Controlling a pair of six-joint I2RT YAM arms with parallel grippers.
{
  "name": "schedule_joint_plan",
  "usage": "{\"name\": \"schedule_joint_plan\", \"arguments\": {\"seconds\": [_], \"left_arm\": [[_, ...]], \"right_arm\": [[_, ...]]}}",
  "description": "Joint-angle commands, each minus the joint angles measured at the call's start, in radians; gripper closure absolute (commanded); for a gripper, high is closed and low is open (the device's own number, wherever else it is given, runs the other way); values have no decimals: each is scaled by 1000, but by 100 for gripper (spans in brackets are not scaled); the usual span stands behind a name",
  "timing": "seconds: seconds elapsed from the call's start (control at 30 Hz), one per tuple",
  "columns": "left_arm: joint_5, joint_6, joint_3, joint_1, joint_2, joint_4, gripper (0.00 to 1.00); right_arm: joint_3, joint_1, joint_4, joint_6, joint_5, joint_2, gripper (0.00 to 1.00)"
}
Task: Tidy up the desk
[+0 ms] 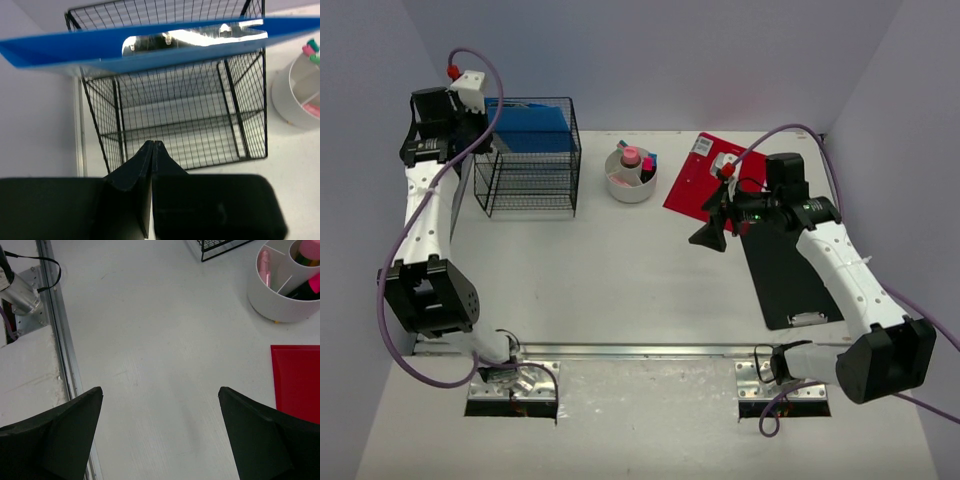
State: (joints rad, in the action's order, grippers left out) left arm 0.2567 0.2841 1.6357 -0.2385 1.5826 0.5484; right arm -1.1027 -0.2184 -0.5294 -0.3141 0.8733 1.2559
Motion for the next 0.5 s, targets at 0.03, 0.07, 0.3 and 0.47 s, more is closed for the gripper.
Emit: {"name": "schedule_joint_plan", "arguments": {"seconds": [0.03,0.07,0.3,0.47], "left_arm": [[10,-94,16,10,123,-323,100],[22,-107,61,10,170,-328,100],[65,-255,255,8,384,-494,100],[78,-371,255,18,431,-690,98]], "right_arm": [[-26,4,31,6,5,15,1],[-26,4,28,4,4,18,1],[-36,2,13,-5,-5,34,1],[-41,4,8,-8,-5,47,1]]}}
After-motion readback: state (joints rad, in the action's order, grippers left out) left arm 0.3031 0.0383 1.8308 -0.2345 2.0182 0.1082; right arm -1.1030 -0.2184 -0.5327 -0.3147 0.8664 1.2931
